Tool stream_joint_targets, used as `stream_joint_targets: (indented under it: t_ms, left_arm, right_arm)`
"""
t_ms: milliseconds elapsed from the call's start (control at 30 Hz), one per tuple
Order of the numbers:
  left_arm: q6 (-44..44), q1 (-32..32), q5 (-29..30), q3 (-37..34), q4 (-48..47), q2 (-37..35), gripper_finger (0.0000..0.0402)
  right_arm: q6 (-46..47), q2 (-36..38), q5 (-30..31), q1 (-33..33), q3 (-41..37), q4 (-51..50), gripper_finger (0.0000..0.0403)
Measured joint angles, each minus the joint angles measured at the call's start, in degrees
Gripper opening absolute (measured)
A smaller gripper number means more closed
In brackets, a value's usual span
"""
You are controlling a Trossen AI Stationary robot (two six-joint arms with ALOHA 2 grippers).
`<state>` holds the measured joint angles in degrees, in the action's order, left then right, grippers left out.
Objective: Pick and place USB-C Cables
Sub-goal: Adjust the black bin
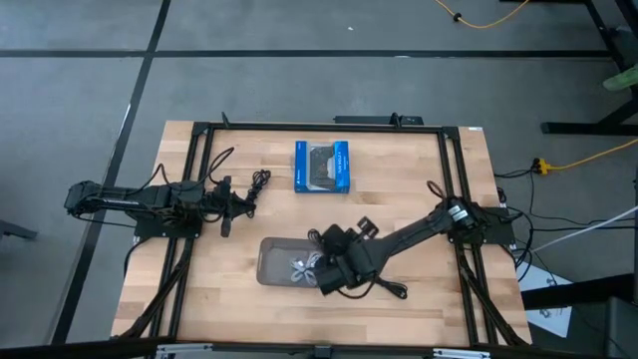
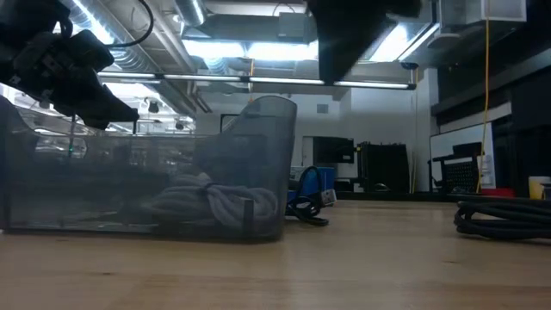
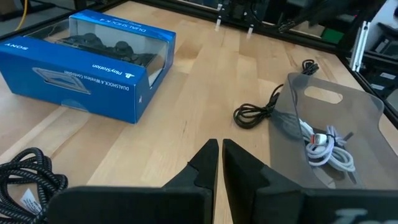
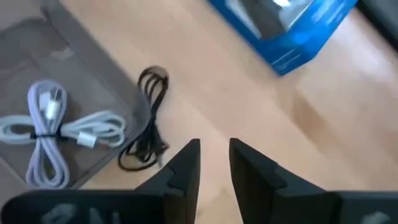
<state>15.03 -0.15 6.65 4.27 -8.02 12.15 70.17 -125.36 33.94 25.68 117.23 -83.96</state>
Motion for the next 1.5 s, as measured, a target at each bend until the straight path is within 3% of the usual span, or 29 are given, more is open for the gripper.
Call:
stream_joint_targets:
  t_ms: [333,567,767,967,1267,1500]
  left_arm:
    - [1.3,0.0,0.3,0.0,0.1,0.0,0.0016]
    - [1.3,0.0,0.3,0.0,0.0,0.0,0.0016]
    - [1.3,0.0,0.3,0.0,-0.1,0.0,0.0016]
    - [1.3,0.0,0.3,0.0,-0.1,0.0,0.0016]
    - [1.3,0.0,0.3,0.0,-0.2,0.0,0.0016]
    - [1.3,0.0,0.3,0.0,-0.4,0.0,0.0016]
  right_arm:
    - [0.1,-0.2,0.2,-1.5,-15.2,15.0,0.009]
    - [-9.3,-0.1,-0.2,-4.7,-15.9,24.0,0.009]
    - [-22.7,-0.1,-6.8,-7.5,-15.8,38.1,0.009]
    - [-28.6,-0.1,-9.9,-8.6,-15.8,46.9,0.009]
    - [-19.4,1.1,-5.1,-7.6,-15.8,39.7,0.009]
    - [-13.1,1.2,-13.7,-4.0,-15.8,39.6,0.009]
